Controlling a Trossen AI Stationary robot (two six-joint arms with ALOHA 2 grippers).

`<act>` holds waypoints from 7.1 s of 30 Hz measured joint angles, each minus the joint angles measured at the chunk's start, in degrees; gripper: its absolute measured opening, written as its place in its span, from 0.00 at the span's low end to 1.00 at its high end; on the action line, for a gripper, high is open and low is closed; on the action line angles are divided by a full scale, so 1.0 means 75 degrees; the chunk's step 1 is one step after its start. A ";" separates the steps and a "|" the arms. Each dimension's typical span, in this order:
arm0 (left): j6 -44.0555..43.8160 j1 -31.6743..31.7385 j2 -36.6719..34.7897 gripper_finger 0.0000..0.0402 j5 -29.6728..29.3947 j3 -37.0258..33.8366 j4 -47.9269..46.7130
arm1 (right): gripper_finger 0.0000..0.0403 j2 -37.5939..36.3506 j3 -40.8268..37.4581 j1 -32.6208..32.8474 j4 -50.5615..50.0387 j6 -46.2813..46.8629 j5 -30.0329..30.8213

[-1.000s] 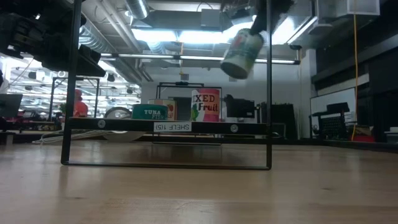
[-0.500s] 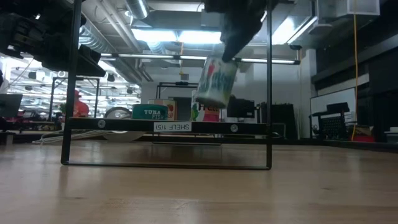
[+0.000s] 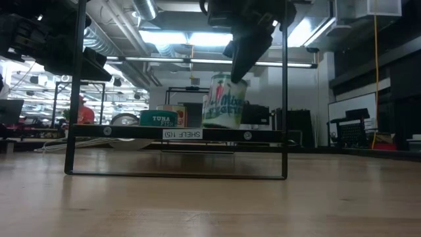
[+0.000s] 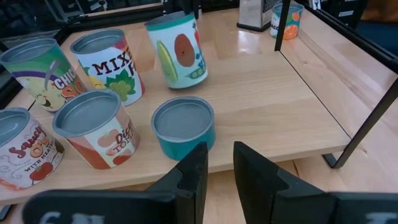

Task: Pick and place cans onto a shelf
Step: Put the canned mixed vegetables on the shelf, then put the canned pineapple rings on the shelf

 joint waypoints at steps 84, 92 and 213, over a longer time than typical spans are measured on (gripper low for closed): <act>-0.3334 -0.0749 0.0083 0.17 0.0818 0.0026 0.3105 | 0.26 -0.3530 -0.2796 0.1392 -0.0003 0.2639 0.0526; -0.3200 -0.1907 0.0944 0.17 0.0165 0.1210 0.2622 | 0.26 -0.3885 -0.3515 0.1422 0.0237 0.3270 0.0546; -0.1620 -0.0287 0.7583 0.01 0.0160 0.9669 -0.8190 | 0.26 -0.3847 -0.3599 0.1428 0.0903 0.3072 0.0533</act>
